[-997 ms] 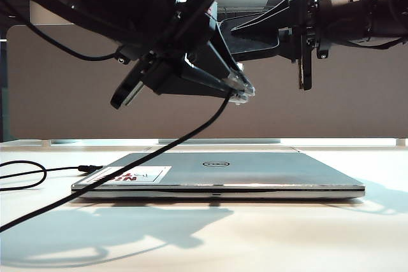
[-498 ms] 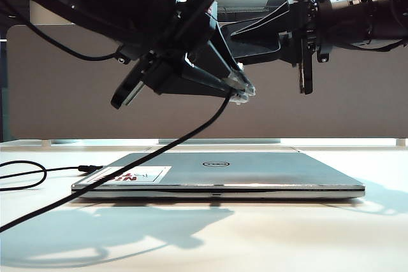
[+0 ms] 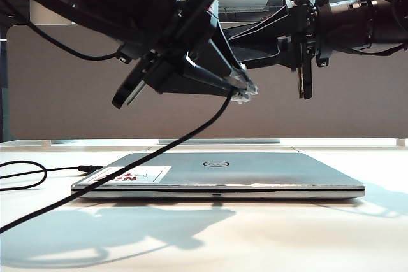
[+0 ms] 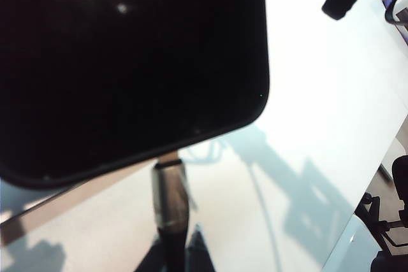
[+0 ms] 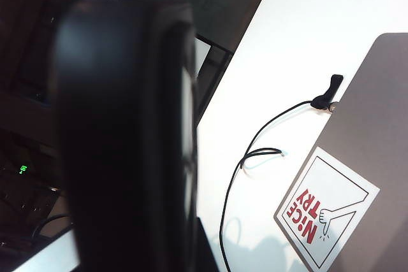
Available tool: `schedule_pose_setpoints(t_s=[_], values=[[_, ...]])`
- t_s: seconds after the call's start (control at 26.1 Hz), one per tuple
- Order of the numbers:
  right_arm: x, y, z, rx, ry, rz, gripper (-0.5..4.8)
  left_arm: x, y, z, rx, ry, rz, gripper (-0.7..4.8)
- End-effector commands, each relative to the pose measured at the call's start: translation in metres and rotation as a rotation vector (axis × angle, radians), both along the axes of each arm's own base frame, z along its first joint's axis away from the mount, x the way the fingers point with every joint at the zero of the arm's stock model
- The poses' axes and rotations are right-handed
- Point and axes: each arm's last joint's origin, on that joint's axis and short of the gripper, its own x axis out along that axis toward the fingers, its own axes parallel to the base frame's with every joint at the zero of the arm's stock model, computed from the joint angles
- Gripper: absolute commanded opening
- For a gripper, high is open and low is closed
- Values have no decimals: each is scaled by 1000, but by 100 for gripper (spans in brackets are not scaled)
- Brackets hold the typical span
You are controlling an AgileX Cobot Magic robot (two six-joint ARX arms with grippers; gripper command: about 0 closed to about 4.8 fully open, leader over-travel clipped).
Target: Pick up the charging cable and the phone, plug the charging cable into the charging port on the phone, and finally place them back on the table.
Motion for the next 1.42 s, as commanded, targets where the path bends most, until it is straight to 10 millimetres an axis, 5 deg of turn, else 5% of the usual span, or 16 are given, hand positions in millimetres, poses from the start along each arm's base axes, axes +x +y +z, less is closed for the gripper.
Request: schedule_pose_setpoints(t_s=[0.04,1.3,1.42], values=[[-1,2,7,11,-52,16,-6,2,-2,8,-53,-39,4,-6],[-5,7,3,2,-1,76,-6,6,-1,12,-94,-71,17,-4],[-4,7,4,4,-11,74,-6,6,-2,13,-98,-74,16,67]])
